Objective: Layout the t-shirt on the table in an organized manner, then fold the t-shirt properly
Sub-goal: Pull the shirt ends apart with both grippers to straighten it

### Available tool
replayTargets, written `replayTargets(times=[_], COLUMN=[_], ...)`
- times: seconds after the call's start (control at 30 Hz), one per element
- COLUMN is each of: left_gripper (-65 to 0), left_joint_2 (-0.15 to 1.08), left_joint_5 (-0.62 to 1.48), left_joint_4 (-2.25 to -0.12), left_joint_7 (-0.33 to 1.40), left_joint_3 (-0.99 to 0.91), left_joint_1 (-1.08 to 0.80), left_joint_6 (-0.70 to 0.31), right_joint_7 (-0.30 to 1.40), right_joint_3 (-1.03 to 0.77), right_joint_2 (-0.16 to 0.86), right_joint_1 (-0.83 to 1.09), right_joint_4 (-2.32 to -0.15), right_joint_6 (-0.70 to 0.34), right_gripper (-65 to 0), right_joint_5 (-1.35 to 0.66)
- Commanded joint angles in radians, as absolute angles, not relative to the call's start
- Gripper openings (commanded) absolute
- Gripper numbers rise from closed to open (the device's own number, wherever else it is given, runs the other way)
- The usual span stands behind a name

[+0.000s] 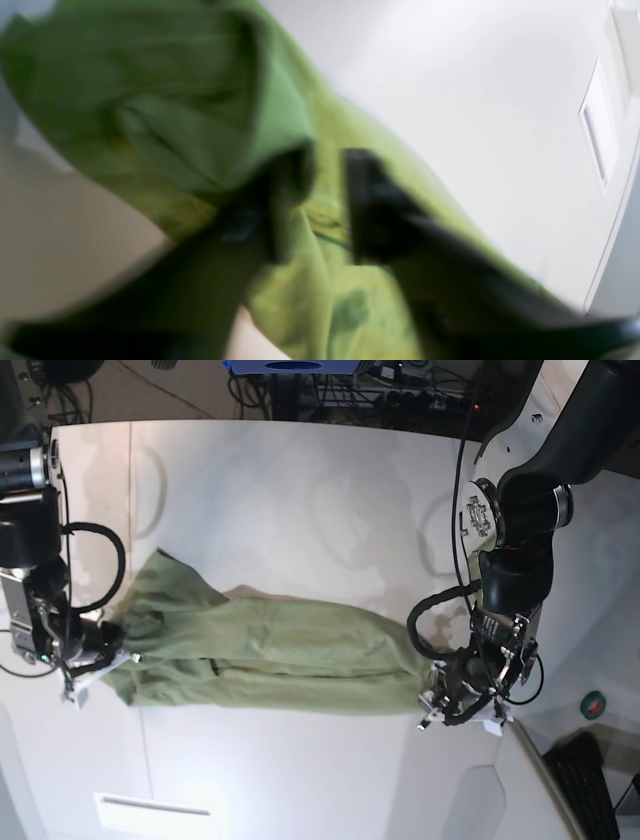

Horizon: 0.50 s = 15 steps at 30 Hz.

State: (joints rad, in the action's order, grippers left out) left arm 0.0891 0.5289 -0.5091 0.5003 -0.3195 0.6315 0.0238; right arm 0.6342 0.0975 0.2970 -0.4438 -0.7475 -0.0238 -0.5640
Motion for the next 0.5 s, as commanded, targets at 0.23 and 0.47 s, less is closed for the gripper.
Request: replayTargets(times=[0.23,0.47], left_gripper=[-9.4,-9.7], left_joint_2=[0.125,0.320], left_joint_5=[0.538,0.435], left_joint_4=[-0.911,-1.213], left_joint_7=[0.506,0.449], left_joint_3=[-0.312,-0.248], left_joint_1=[0.460,0.176], left_joint_6=[0.013,-0.041], right_joint_7=[0.621,0.615], right_joint_3=[-0.133,-0.229], right_joint_2=[0.314,0.291], right_joint_1=[-0.179,0.064], right_joint_4=[-1.340,-1.636], right_joint_6=[-0.035,-0.035], right_gripper=[-20.4,-20.4], right_joint_5=[-0.576,-0.576])
